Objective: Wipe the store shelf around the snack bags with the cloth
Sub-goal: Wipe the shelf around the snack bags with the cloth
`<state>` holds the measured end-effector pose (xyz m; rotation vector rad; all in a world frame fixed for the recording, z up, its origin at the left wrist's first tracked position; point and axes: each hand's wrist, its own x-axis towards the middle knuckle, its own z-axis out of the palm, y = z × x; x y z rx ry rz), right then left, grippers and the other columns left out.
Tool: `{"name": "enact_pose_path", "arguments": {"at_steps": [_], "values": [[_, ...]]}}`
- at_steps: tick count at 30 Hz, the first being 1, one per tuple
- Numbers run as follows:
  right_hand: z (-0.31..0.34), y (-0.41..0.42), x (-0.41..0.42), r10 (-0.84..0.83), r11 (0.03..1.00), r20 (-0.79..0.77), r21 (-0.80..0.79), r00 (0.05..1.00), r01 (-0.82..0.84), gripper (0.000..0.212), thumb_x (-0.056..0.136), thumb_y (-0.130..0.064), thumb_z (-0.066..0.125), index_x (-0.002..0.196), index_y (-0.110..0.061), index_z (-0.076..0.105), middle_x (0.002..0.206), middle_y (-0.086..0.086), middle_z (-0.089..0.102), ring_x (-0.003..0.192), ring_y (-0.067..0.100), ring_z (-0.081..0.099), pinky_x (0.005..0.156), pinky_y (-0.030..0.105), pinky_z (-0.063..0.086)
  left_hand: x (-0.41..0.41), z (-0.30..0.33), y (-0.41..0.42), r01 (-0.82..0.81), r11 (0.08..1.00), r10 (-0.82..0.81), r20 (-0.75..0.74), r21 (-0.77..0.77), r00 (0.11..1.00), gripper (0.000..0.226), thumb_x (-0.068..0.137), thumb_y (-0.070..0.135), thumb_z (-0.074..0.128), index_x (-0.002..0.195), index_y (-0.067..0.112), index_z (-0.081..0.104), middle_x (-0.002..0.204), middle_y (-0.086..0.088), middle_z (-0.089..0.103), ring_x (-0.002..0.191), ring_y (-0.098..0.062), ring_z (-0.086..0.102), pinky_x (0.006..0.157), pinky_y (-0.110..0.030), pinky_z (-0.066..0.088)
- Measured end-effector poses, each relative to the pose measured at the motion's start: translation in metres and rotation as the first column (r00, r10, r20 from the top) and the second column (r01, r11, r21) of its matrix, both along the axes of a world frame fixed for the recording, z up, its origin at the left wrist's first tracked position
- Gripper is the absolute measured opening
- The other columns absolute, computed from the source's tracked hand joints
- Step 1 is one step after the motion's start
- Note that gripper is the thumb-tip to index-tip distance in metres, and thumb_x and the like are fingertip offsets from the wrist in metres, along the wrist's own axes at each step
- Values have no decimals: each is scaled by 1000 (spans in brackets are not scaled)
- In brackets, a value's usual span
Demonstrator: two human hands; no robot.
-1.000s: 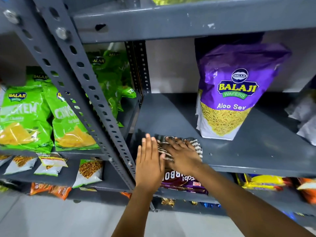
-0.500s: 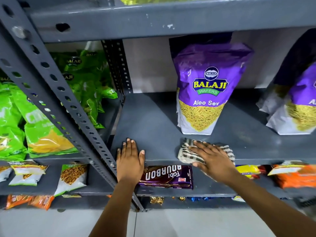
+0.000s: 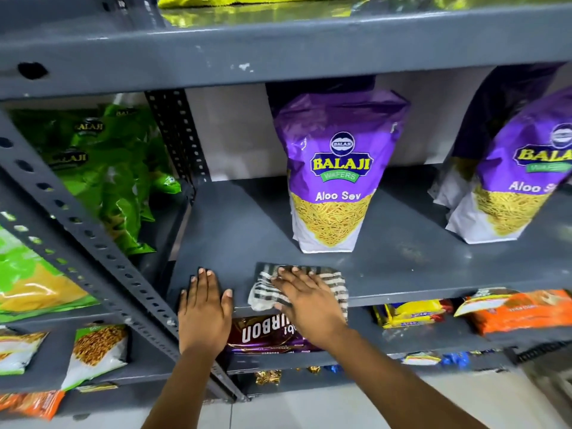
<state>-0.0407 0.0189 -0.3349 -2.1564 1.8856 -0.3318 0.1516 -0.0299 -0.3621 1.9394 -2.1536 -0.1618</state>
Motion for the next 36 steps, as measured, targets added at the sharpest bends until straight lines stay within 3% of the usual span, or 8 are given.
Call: {"name": "enact_pose_path", "arguments": {"at_steps": [6,19,22,25,27,30,32,36], "values": [[-12,33,-103,-213,976,1,-47,977,213,91,72,-75,-4,137,-25,37,149,-2,38,139,21,31,115,37,20,-27,10,7,-36,998,36,-6,57,999,67,93,45,13,145,4,10,155,-16,11,143,-27,5,116,-44,0],[4,44,-147,-238,968,-29,-90,971,234,39,80,-31,53,119,-28,58,125,-3,65,112,20,62,92,38,51,-166,17,2,-67,991,67,5,115,998,57,96,29,21,145,4,6,157,-11,5,144,-24,2,115,-51,0],[28,27,-189,-314,949,278,77,908,305,41,92,-28,49,132,-28,42,126,17,60,95,24,59,89,44,49,-168,18,3,-73,990,73,2,118,997,56,95,28,20,145,6,7,157,-9,3,144,-23,1,115,-51,1],[53,-28,-223,-337,895,476,-106,812,434,41,91,-29,50,131,-28,42,117,25,61,88,23,58,81,45,50,-167,16,1,-81,992,83,-13,99,996,59,92,32,12,145,6,8,157,-9,5,144,-23,2,115,-51,3],[54,-78,-249,-333,893,339,-186,880,410,52,87,-45,43,135,-28,37,138,18,50,123,33,49,106,48,37,-167,13,2,-94,992,96,-19,81,995,70,82,36,3,145,6,10,157,-9,7,144,-23,5,115,-50,5],[31,-137,-274,-263,955,8,144,965,259,75,78,-68,29,143,-34,13,158,0,12,146,27,2,118,54,4,-167,9,0,-116,991,117,-5,58,993,85,70,41,-12,146,10,10,157,-6,8,144,-20,6,115,-47,5],[12,-156,-282,-177,920,-12,352,984,170,68,87,-60,35,144,-31,12,158,-1,9,145,23,5,120,44,5,-167,7,0,-128,991,129,-14,47,992,89,66,43,-13,146,11,12,157,-5,10,144,-19,8,116,-47,6],[5,-166,-279,-183,952,-14,249,983,181,58,90,-52,41,141,-28,27,156,3,20,142,24,21,118,36,20,-169,6,-1,-141,989,142,-17,44,990,90,66,43,-12,145,11,15,156,-4,13,143,-19,10,115,-47,7]]}}
